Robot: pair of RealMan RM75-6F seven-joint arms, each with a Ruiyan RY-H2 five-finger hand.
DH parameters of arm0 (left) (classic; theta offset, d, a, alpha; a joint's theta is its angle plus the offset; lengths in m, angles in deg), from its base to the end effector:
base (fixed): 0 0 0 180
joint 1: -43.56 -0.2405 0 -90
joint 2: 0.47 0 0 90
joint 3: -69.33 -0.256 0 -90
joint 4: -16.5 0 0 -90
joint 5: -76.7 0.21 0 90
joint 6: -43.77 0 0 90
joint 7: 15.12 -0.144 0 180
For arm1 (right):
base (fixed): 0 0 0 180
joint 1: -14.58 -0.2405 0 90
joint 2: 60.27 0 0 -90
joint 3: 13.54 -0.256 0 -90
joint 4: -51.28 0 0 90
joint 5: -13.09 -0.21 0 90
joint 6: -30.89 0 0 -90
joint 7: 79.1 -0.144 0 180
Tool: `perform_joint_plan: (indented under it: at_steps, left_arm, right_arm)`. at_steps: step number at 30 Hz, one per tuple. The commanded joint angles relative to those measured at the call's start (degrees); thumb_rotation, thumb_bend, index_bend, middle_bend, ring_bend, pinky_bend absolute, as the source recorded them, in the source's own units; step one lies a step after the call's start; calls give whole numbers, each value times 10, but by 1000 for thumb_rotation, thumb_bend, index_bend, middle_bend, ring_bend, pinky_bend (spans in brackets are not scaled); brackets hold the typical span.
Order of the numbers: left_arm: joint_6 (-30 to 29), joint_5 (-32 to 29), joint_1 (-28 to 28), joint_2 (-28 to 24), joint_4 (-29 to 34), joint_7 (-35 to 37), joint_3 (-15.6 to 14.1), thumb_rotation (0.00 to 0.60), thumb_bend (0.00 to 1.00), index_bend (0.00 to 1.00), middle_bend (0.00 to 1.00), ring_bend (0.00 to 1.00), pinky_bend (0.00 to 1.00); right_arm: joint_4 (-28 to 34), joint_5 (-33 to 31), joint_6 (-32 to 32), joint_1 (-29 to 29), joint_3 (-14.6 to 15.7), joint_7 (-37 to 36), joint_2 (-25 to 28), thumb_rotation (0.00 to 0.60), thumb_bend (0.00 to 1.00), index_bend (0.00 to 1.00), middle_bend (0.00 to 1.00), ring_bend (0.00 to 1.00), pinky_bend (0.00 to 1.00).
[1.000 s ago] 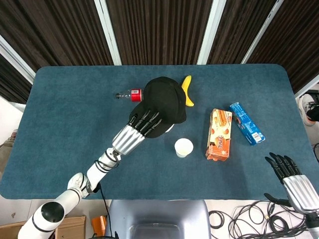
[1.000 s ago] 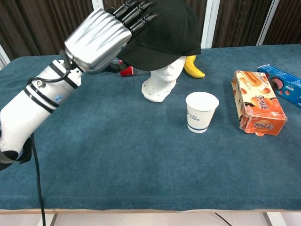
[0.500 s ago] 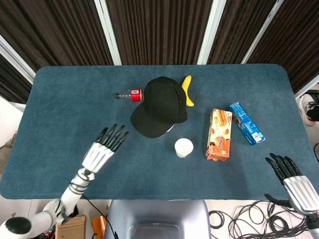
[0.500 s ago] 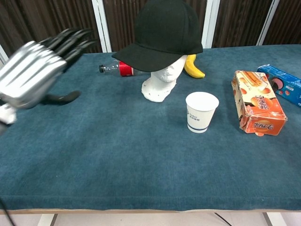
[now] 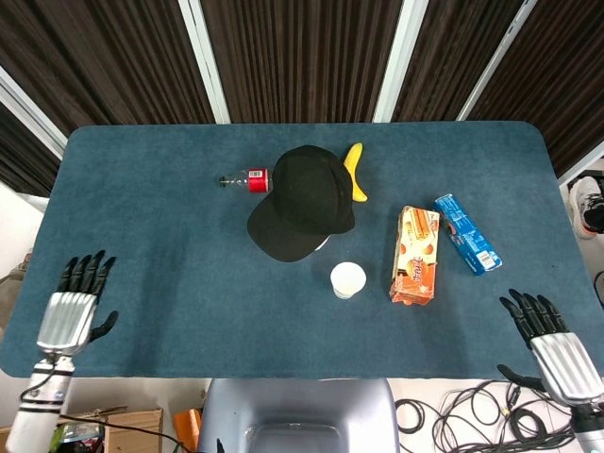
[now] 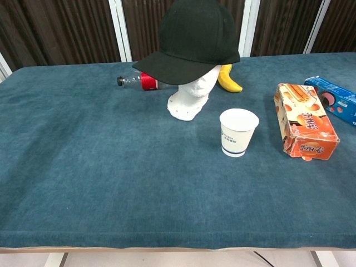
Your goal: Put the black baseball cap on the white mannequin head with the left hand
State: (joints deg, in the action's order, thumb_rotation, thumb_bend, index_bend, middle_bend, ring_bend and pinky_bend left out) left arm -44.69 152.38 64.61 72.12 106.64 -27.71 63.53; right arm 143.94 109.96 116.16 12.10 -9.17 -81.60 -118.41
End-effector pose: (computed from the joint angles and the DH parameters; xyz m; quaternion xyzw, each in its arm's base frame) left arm -0.2805 0.2335 0.1110 -0.6440 -0.3286 -0.3682 0.5845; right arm -0.3104 -0.1388 0.1649 0.6707 -0.3836 0.3518 0.5284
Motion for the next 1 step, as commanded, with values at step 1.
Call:
perform_joint_plan:
  at_steps: [1]
  left_arm:
    - [18, 10, -54, -18, -67, 99, 2, 600, 297, 0, 0, 0, 18]
  right_arm:
    - [4, -4, -5, -2, -3, 12, -4, 600, 76, 0, 0, 0, 0]
